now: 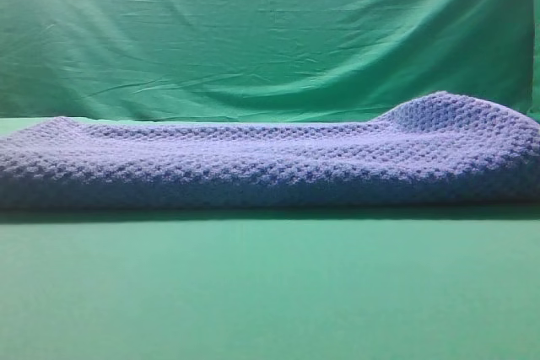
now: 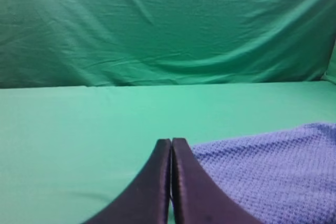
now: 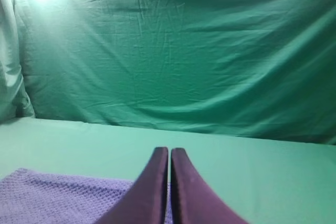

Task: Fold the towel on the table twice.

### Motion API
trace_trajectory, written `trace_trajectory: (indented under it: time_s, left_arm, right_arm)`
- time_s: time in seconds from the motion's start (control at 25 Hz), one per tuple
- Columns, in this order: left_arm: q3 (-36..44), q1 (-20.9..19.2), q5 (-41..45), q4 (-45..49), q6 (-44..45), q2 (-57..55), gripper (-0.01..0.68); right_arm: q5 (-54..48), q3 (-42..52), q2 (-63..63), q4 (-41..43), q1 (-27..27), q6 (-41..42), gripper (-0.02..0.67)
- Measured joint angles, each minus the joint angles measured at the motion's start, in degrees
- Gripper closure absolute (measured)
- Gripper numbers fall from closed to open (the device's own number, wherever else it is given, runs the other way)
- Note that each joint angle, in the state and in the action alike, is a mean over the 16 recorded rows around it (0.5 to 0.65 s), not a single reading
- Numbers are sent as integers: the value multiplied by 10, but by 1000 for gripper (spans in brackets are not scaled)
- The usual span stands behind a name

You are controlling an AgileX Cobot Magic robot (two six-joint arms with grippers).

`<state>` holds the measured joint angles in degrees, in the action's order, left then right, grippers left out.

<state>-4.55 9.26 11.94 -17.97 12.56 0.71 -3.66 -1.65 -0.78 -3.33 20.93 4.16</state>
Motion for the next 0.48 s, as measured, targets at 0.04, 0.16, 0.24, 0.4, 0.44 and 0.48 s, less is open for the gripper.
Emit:
trace_trajectory:
  time_s: [0.04, 0.16, 0.24, 0.4, 0.44, 0.48]
  left_arm:
    - [5, 0, 3, 2, 0, 0, 673]
    - [20, 0, 14, 8, 0, 0, 673]
    - [30, 0, 23, 11, 0, 0, 673]
    - [48, 0, 41, 17, 0, 0, 673]
    - [51, 0, 45, 17, 0, 0, 673]
    - [53, 0, 49, 18, 0, 0, 673]
  right_arm:
    - [-3, 3, 0, 1, 0, 0, 649]
    - [-15, 13, 0, 7, 0, 0, 649]
    - [-25, 19, 0, 12, 0, 0, 649]
    - [-50, 30, 0, 23, 0, 0, 649]
    - [-58, 31, 0, 26, 0, 0, 649]
    - [-67, 32, 0, 29, 0, 0, 649]
